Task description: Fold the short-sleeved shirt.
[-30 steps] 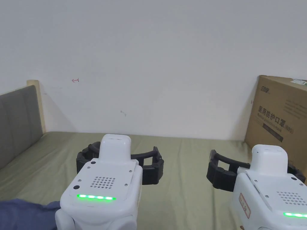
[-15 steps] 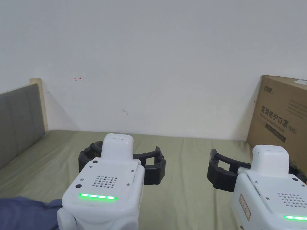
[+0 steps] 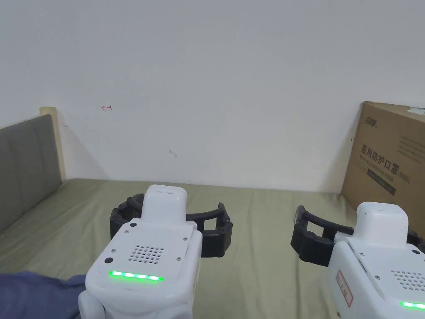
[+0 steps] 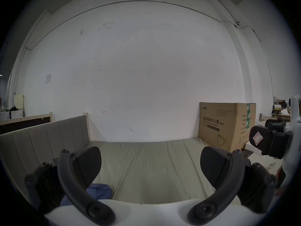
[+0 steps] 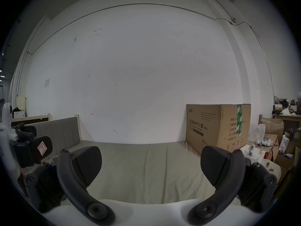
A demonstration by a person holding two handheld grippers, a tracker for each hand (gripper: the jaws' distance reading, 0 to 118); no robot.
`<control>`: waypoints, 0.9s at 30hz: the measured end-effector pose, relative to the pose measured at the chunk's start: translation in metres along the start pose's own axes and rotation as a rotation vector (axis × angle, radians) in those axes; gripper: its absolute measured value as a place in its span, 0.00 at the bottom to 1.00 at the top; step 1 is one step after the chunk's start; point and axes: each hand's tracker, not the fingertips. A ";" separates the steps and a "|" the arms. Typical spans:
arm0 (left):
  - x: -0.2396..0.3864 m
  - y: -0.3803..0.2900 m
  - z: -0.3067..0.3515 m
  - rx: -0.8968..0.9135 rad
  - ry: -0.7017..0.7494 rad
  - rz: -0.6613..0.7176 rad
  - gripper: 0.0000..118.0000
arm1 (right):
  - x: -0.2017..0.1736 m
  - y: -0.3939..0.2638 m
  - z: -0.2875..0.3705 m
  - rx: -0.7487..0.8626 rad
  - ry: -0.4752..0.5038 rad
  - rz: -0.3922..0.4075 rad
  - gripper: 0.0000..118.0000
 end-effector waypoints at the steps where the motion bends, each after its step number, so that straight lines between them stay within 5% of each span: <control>1: -0.001 0.000 -0.002 0.000 -0.001 -0.001 1.00 | 0.000 0.000 0.000 -0.002 0.000 -0.004 1.00; 24: -0.009 -0.002 -0.009 -0.019 -0.023 0.077 0.98 | 0.002 -0.002 -0.001 -0.008 -0.021 0.009 0.99; 25: -0.009 -0.002 -0.009 -0.023 -0.031 0.076 0.93 | 0.002 -0.002 -0.001 -0.009 -0.022 0.008 0.98; 26: -0.010 -0.001 -0.007 -0.027 -0.056 0.080 0.71 | 0.002 -0.002 -0.001 -0.007 -0.018 0.005 0.87; 27: -0.011 -0.001 -0.005 -0.032 -0.100 0.089 0.44 | 0.003 -0.003 0.001 0.003 -0.013 -0.009 0.62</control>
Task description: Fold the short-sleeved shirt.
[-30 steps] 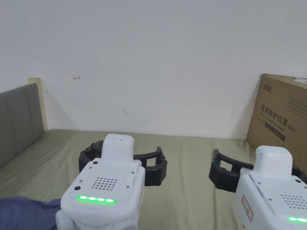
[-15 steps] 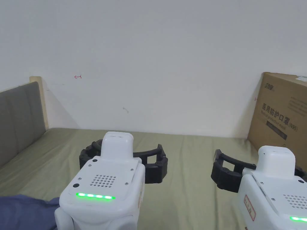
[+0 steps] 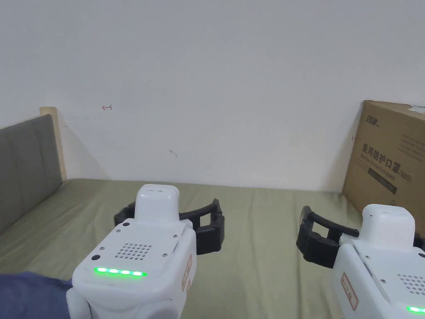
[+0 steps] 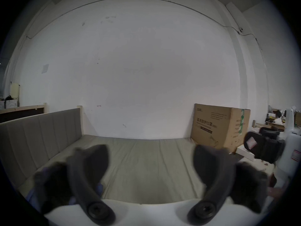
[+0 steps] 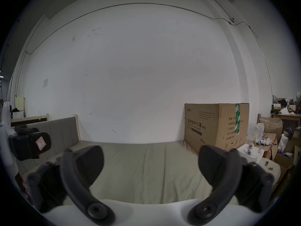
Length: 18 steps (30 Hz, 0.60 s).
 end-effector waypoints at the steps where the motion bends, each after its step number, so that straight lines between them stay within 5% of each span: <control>1: 0.000 0.000 0.000 -0.007 -0.006 0.004 0.16 | 0.000 0.000 0.002 0.020 0.000 -0.023 0.37; 2: 0.000 0.001 -0.003 -0.028 0.017 -0.009 0.16 | -0.001 0.000 0.004 0.026 -0.010 -0.043 0.23; 3: 0.001 -0.002 -0.006 -0.078 0.002 -0.057 0.09 | -0.002 0.001 0.002 0.015 -0.030 -0.048 0.23; 4: 0.002 -0.005 -0.009 -0.102 0.021 -0.101 0.01 | -0.002 0.001 0.001 -0.034 -0.053 -0.054 0.00; 7: 0.006 -0.010 -0.006 -0.085 -0.009 -0.098 0.00 | 0.005 0.001 0.002 -0.063 0.022 -0.065 0.00; 18: -0.017 -0.012 0.010 -0.104 0.048 -0.063 0.00 | 0.003 -0.013 -0.004 -0.101 0.058 -0.032 0.00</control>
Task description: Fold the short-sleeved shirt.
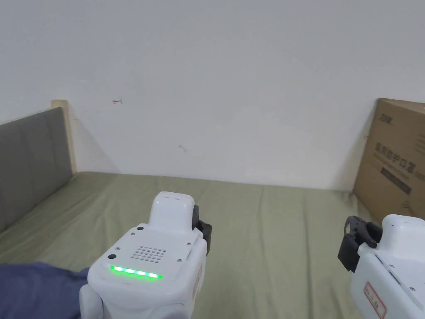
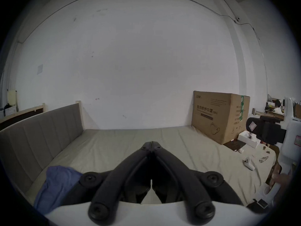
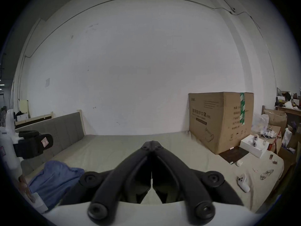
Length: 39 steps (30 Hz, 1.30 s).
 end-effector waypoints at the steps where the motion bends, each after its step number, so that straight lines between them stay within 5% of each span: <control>1: -0.012 -0.002 0.006 -0.006 0.029 -0.003 0.00 | -0.008 -0.002 -0.004 -0.010 0.015 -0.002 0.00; 6: -0.094 -0.012 0.056 -0.025 0.304 -0.007 0.00 | -0.089 -0.015 -0.029 -0.079 0.206 0.005 0.00; 9: -0.149 -0.017 0.085 -0.017 0.448 0.013 0.00 | -0.162 -0.021 -0.033 -0.100 0.405 0.070 0.00; 13: -0.189 -0.026 0.122 -0.032 0.570 0.097 0.00 | -0.237 -0.024 -0.022 -0.132 0.625 0.081 0.00; 16: -0.200 -0.032 0.135 -0.040 0.596 0.096 0.00 | -0.270 -0.030 -0.014 -0.125 0.701 0.136 0.00; 21: -0.214 -0.042 0.127 -0.069 0.585 0.092 0.00 | -0.269 -0.038 -0.016 -0.174 0.717 0.146 0.00; 26: -0.289 -0.107 0.046 -0.685 0.256 0.358 0.00 | -0.241 -0.052 -0.044 -0.320 0.654 0.157 0.00; 30: -0.325 -0.172 -0.006 -0.848 0.275 0.391 0.02 | -0.218 -0.077 -0.070 -0.447 0.580 0.141 0.00; 31: -0.332 -0.183 -0.018 -0.876 0.295 0.376 0.16 | -0.213 -0.083 -0.075 -0.477 0.563 0.141 0.00; 32: -0.337 -0.195 -0.029 -0.919 0.312 0.373 0.55 | -0.208 -0.089 -0.080 -0.506 0.543 0.146 0.00; 33: -0.343 -0.206 -0.040 -0.946 0.315 0.384 0.78 | -0.204 -0.094 -0.084 -0.528 0.529 0.150 0.00; 37: -0.354 -0.240 -0.076 -1.033 0.294 0.357 0.79 | -0.190 -0.109 -0.095 -0.575 0.507 0.146 0.00; 39: -0.355 -0.260 -0.091 -1.089 0.285 0.340 0.92 | -0.187 -0.114 -0.099 -0.593 0.495 0.153 0.00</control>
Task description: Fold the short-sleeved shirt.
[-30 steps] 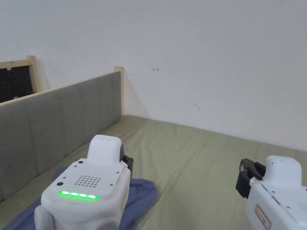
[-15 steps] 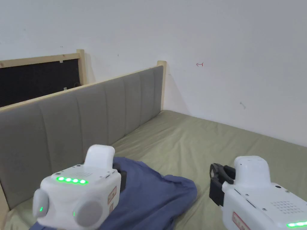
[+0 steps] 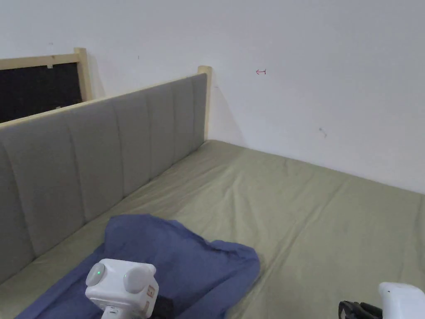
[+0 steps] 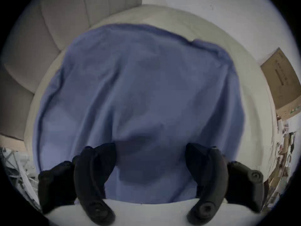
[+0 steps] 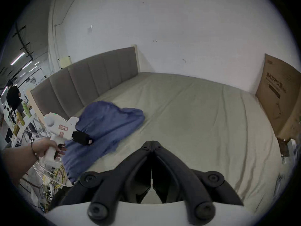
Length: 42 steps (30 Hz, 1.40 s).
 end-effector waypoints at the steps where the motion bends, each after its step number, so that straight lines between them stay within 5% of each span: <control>1: 0.001 0.000 -0.009 -0.013 -0.008 0.000 1.00 | 0.002 -0.001 -0.003 -0.008 -0.002 0.000 0.00; 3: 0.010 -0.002 -0.018 0.014 -0.086 0.014 1.00 | 0.005 -0.003 -0.008 -0.024 -0.002 -0.002 0.00; 4: 0.016 -0.001 -0.023 0.003 0.044 -0.033 1.00 | 0.006 -0.003 -0.011 -0.031 -0.001 -0.007 0.00; 6: 0.030 -0.013 -0.002 0.025 0.036 -0.060 1.00 | 0.009 -0.004 -0.015 -0.039 0.002 -0.022 0.00; 10: 0.022 -0.019 0.023 0.032 -0.006 -0.059 1.00 | 0.019 -0.006 -0.011 -0.008 0.027 -0.134 0.00; 11: 0.024 -0.024 0.035 0.061 0.002 -0.070 0.93 | 0.023 -0.007 -0.008 0.002 0.029 -0.155 0.00; 13: 0.015 -0.021 0.045 0.167 0.019 -0.121 0.54 | 0.032 -0.006 -0.001 0.018 0.034 -0.170 0.00; 14: 0.015 -0.023 0.057 0.201 0.043 -0.140 0.05 | 0.036 -0.005 0.003 0.020 0.029 -0.171 0.00; 15: 0.015 -0.027 0.067 0.200 0.113 -0.166 0.01 | 0.039 -0.005 0.006 0.025 0.022 -0.173 0.00; 19: 0.004 -0.027 0.121 0.307 0.066 -0.148 0.00 | 0.050 -0.002 0.029 0.033 -0.051 -0.173 0.00; 24: 0.005 -0.017 0.212 0.556 0.045 -0.113 0.00 | 0.078 0.002 0.078 0.194 -0.008 -0.300 0.00; 29: 0.090 -0.014 0.302 0.739 -0.057 -0.271 0.01 | 0.099 0.005 0.131 0.319 -0.040 -0.339 0.00; 31: 0.135 -0.017 0.326 0.778 -0.129 -0.351 0.01 | 0.104 0.010 0.147 0.257 -0.090 -0.287 0.00; 34: 0.205 -0.020 0.349 0.782 -0.272 -0.435 0.01 | 0.111 0.003 0.172 0.250 -0.178 -0.197 0.00; 42: 0.361 -0.028 0.343 0.657 -0.565 -0.578 0.01 | 0.153 -0.031 0.239 0.300 -0.246 -0.254 0.00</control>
